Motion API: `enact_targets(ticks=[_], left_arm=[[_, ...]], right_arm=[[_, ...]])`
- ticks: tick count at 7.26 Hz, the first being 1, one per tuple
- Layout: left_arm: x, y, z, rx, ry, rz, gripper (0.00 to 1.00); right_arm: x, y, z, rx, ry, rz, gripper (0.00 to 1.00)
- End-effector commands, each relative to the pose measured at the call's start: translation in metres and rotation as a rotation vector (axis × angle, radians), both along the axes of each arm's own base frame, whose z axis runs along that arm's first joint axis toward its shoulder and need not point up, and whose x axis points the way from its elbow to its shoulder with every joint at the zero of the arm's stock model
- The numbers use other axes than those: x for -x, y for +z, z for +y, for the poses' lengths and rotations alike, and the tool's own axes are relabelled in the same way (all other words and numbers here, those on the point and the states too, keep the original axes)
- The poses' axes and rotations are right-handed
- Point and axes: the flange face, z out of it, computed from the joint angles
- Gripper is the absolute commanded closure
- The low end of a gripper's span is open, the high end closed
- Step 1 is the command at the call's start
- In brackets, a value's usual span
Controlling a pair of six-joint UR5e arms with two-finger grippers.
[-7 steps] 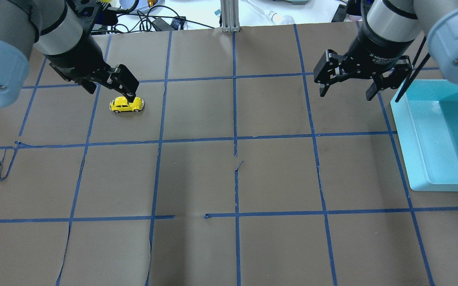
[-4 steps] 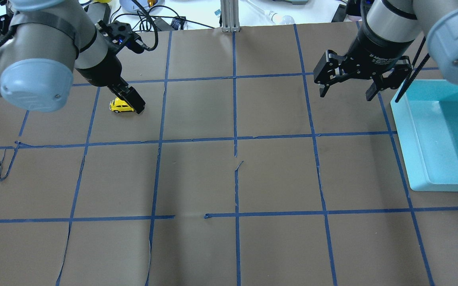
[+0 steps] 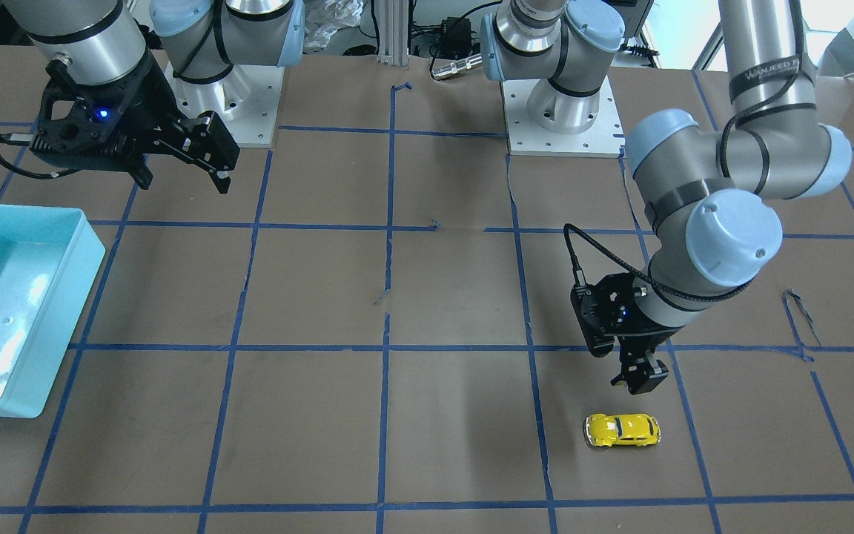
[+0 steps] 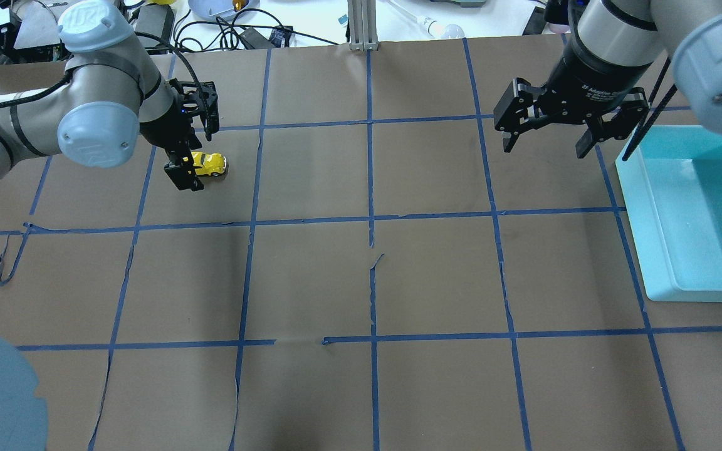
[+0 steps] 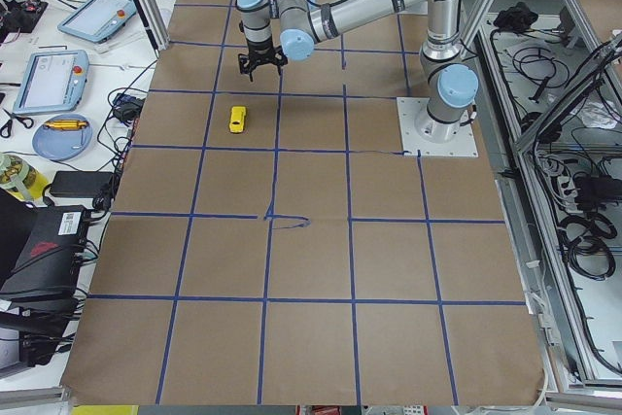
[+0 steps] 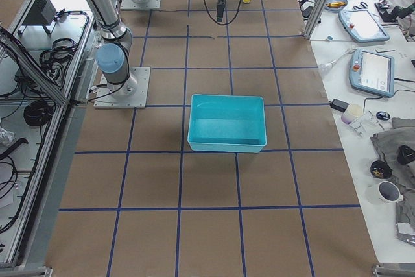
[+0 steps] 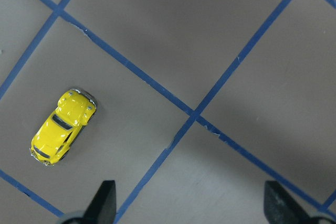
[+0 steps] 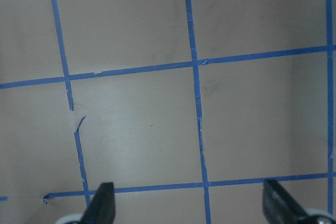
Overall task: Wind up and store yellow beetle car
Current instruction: 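Lower the left gripper down over the yellow beetle car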
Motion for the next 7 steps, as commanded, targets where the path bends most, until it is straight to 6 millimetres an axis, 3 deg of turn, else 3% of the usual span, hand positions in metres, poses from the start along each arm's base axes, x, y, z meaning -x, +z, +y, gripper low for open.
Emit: enact_targets(ticks=[1, 3, 4, 5, 7], left_arm=[[-0.012, -0.030, -0.056, 0.025, -0.287, -0.017, 0.00], [-0.021, -0.051, -0.082, 0.005, -0.291, -0.061, 0.00], [-0.024, -0.051, -0.082, 0.001, -0.288, -0.076, 0.00], [-0.024, -0.066, -0.080, -0.017, -0.278, -0.071, 0.00], [-0.060, -0.081, -0.069, -0.034, -0.184, -0.015, 0.00]], right_arm=[[0.000, -0.001, -0.001, 0.000, 0.004, -0.002, 0.00], [0.000, 0.001, -0.002, 0.013, 0.007, -0.002, 0.00], [0.000, 0.001, -0.002, 0.013, 0.007, -0.002, 0.00], [0.000, 0.000, -0.002, 0.011, 0.004, -0.004, 0.00], [-0.001, 0.001, -0.002, 0.013, 0.008, -0.004, 0.00]])
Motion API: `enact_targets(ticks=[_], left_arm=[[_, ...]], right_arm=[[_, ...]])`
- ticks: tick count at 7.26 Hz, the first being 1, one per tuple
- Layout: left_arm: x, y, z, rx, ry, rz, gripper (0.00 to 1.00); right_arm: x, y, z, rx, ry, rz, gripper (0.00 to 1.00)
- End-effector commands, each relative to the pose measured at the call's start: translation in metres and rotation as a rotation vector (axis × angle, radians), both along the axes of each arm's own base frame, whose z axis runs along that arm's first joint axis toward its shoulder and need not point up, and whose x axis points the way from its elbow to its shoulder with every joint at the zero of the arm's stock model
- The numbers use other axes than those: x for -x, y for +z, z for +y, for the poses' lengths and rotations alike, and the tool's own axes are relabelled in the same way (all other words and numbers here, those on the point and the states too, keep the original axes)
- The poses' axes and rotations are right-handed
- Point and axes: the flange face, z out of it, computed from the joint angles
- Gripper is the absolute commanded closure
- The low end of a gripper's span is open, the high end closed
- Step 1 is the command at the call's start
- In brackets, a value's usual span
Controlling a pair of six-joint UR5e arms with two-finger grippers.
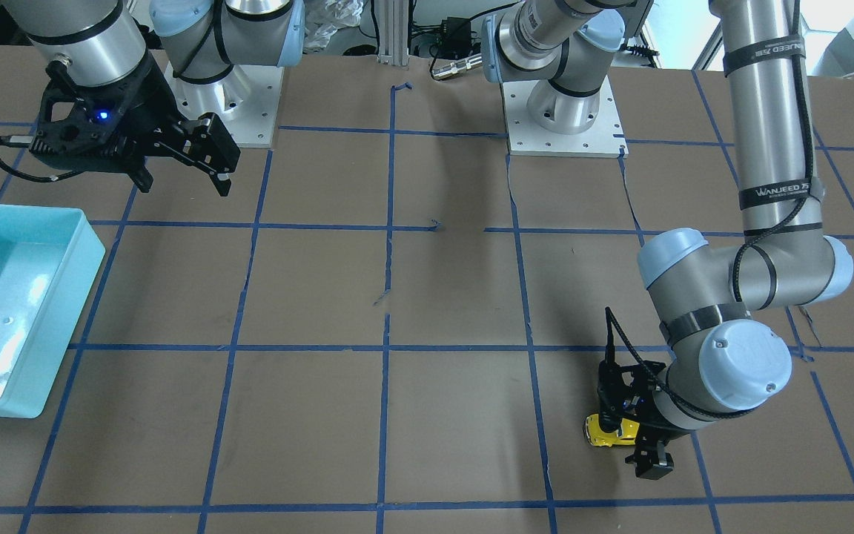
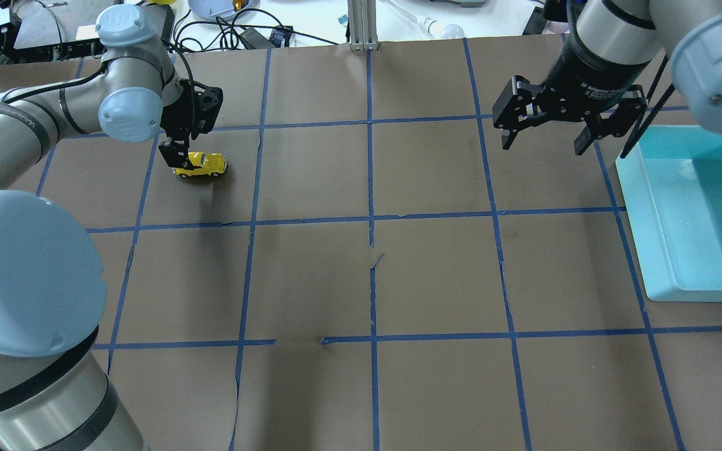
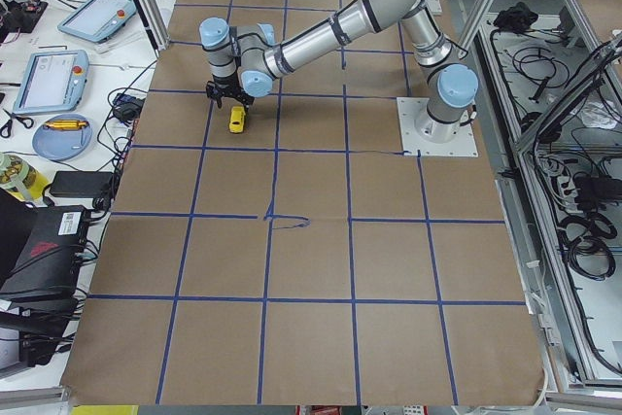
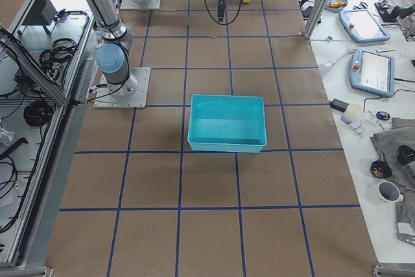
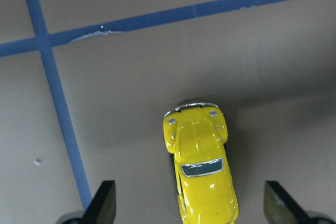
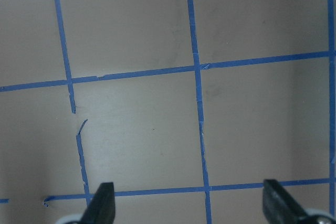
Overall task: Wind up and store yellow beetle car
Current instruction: 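Lower the left gripper down over the yellow beetle car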
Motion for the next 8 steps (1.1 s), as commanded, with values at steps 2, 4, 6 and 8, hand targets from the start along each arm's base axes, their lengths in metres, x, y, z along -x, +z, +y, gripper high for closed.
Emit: enact_targets(ticks=[2, 4, 6, 8], left_arm=[[-0.024, -0.014, 0.011, -0.014, 0.110, 0.050, 0.00], [-0.019, -0.015, 0.007, 0.007, 0.108, 0.051, 0.00], [-0.013, -0.016, 0.005, 0.019, 0.123, 0.078, 0.00], [-0.009, -0.019, 0.006, 0.014, 0.125, 0.099, 0.00]], right_arm=[[0.000, -0.002, -0.001, -0.004, -0.002, -0.001, 0.00], [0.000, -0.002, 0.001, -0.004, 0.003, -0.001, 0.00], [0.001, -0.004, 0.000, -0.008, 0.009, 0.010, 0.00], [0.000, -0.004, 0.001, -0.007, 0.006, -0.001, 0.00]])
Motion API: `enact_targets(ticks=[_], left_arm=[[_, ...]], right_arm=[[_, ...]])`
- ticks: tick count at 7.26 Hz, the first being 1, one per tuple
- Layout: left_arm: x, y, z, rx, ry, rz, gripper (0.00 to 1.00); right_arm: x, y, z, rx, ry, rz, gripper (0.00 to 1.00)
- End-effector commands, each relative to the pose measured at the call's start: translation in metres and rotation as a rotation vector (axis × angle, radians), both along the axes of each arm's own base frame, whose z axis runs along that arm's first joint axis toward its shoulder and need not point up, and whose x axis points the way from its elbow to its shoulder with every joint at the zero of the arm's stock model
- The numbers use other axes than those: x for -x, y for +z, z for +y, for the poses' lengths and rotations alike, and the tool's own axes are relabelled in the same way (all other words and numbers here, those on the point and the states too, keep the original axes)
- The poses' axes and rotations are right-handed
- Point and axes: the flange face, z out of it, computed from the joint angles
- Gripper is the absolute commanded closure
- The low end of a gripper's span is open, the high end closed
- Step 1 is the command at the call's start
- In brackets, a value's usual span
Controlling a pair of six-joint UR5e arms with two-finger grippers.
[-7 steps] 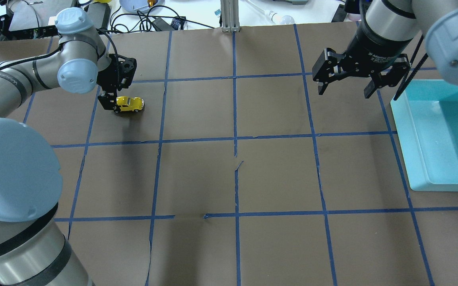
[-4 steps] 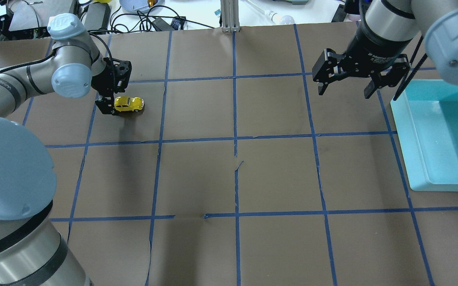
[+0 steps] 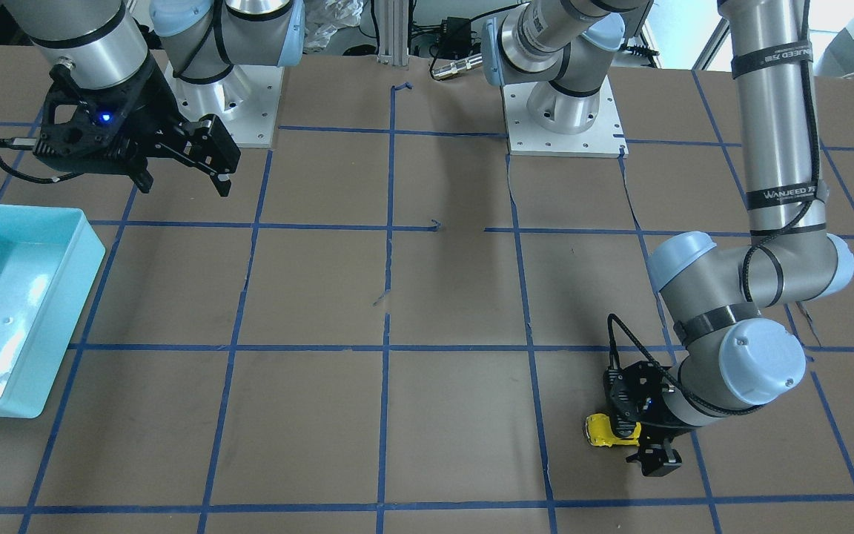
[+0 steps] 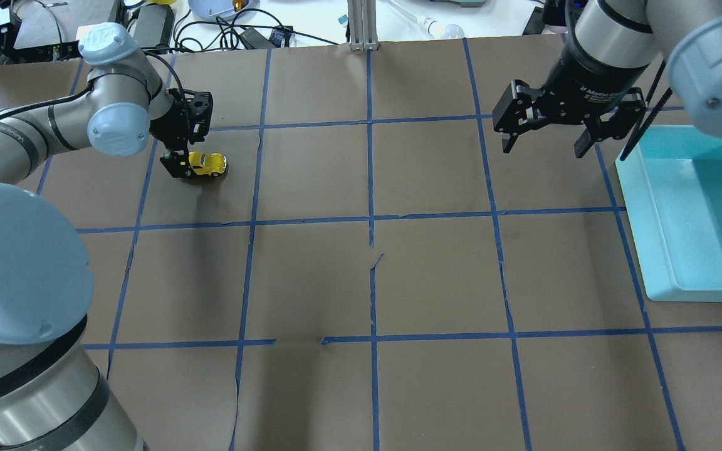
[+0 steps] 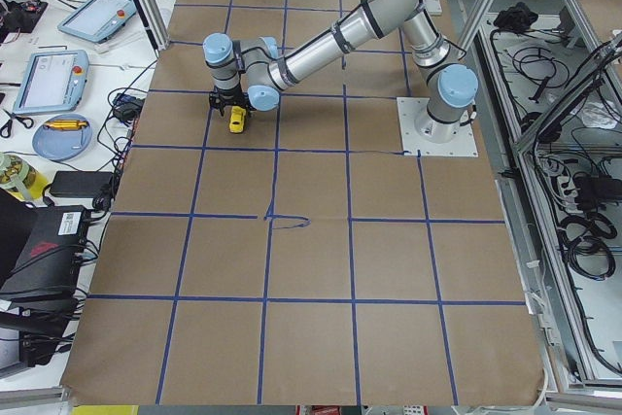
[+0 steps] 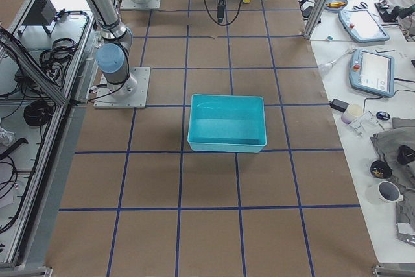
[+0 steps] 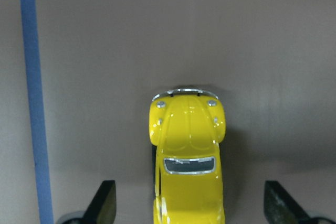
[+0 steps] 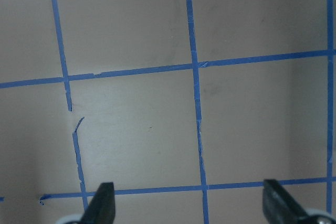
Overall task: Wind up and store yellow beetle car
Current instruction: 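Close the left gripper around the yellow car's body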
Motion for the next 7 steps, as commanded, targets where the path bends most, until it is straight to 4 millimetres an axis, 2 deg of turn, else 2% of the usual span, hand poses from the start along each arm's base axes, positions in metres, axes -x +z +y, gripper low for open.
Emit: enact_targets(ticks=[1, 2, 3, 7], left_arm=[[0.001, -0.004, 0.000, -0.005, -0.002, 0.003, 0.01], [0.001, -0.001, 0.001, -0.003, -0.007, -0.002, 0.23], [0.000, 0.004, 0.001, 0.003, -0.004, -0.012, 0.37], [-0.002, 0.006, 0.001, 0.001, -0.002, -0.026, 0.34]], right_arm=[[0.000, 0.000, -0.001, 0.000, -0.002, -0.006, 0.00], [0.000, -0.001, 0.000, -0.001, -0.001, -0.001, 0.00], [-0.001, 0.000, 0.000, 0.000, -0.001, -0.007, 0.00], [-0.001, -0.001, -0.001, -0.001, 0.001, -0.006, 0.00]])
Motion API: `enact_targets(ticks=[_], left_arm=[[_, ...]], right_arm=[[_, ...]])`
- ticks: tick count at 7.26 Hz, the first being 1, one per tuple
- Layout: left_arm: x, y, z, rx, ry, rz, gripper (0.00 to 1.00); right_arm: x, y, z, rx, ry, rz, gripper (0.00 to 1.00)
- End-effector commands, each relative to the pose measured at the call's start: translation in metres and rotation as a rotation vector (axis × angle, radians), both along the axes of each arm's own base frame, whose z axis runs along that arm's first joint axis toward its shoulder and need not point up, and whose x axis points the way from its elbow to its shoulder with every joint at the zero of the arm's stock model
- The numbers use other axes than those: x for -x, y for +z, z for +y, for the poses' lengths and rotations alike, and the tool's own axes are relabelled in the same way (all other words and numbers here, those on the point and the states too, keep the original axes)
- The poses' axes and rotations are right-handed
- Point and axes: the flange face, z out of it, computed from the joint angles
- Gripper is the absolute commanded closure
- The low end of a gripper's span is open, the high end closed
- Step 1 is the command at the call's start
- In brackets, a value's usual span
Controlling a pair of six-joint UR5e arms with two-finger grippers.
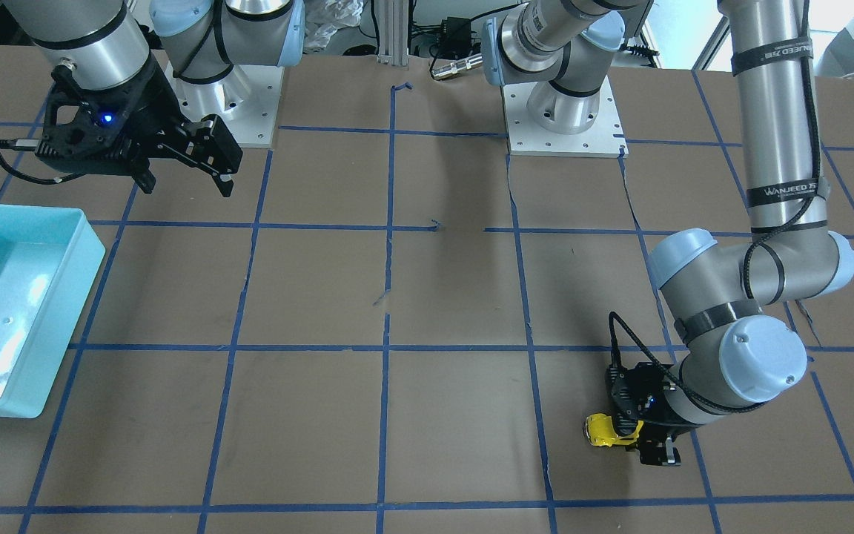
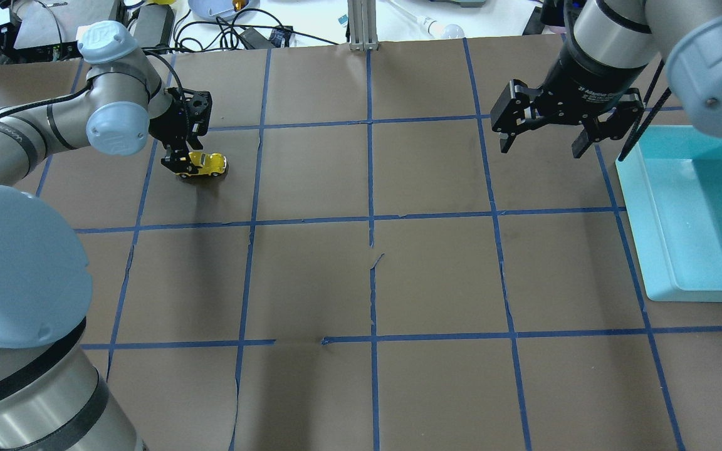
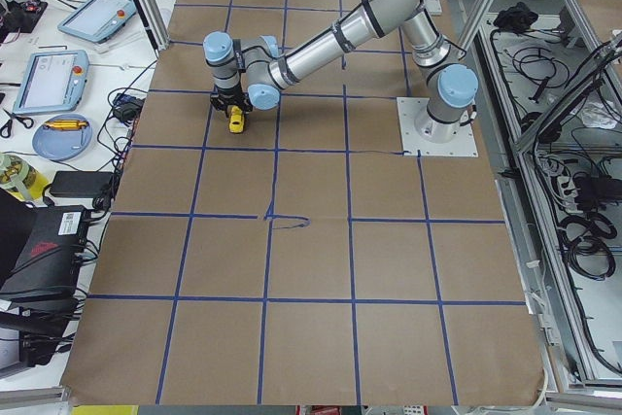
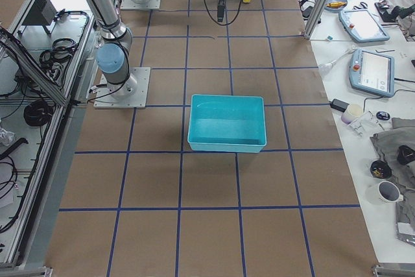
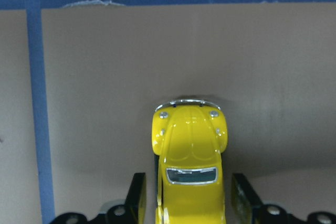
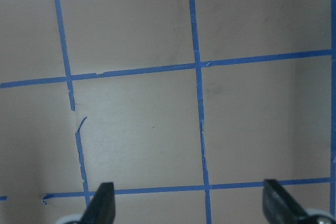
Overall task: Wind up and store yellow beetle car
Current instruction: 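Close the left gripper around the yellow car's body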
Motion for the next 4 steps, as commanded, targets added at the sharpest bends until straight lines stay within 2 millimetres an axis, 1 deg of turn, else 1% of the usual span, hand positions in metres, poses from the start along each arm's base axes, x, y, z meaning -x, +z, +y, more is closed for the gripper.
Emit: enact_targets(ticks=[1, 3, 4], left_arm=[[0.0000, -0.0001, 0.0000, 0.000, 0.002, 0.000, 0.37], [0.0001, -0.0010, -0.0002, 0.000, 0.000, 0.002, 0.84], [0.0001, -0.0010, -0.0003, 0.000, 0.000, 0.002, 0.93]], right_arm=[[0.0002, -0.0001, -0.0003, 0.000, 0.001, 0.002, 0.00], [0.0002, -0.0016, -0.0006, -0.003, 0.004, 0.002, 0.00], [-0.0001, -0.0001, -0.0003, 0.000, -0.004, -0.001, 0.00]])
